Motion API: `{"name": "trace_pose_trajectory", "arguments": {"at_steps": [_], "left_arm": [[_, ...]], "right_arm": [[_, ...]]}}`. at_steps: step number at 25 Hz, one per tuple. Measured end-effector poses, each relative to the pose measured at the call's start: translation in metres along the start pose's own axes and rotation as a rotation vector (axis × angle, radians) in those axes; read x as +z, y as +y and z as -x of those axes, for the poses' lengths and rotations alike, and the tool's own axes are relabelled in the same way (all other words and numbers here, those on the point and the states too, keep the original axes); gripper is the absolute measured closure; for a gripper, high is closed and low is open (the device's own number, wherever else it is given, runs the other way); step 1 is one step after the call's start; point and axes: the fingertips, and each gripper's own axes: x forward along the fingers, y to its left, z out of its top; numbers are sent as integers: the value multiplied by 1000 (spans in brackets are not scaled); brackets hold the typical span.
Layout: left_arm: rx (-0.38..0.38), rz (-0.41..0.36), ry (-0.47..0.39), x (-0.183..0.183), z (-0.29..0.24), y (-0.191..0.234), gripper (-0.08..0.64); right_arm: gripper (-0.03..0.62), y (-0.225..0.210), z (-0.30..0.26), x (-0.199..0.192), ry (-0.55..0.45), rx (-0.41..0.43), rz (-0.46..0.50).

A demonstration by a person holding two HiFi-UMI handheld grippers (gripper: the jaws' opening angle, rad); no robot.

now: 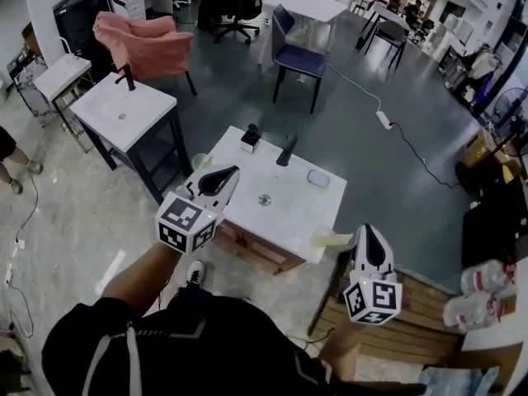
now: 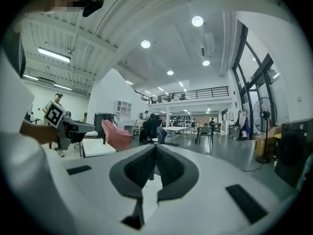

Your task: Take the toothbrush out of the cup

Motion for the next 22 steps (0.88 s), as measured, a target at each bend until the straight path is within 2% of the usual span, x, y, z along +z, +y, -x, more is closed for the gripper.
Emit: {"name": "trace_pose_trajectory", "arguments": {"at_steps": [11, 22], "left_arm": [[-61, 42, -29, -7, -14, 101, 555], [-110, 67, -21, -25, -32, 174, 555]], "right_arm": [[585, 48, -59, 6, 32, -106, -13], [584, 78, -109, 5, 48, -190, -10]]}}
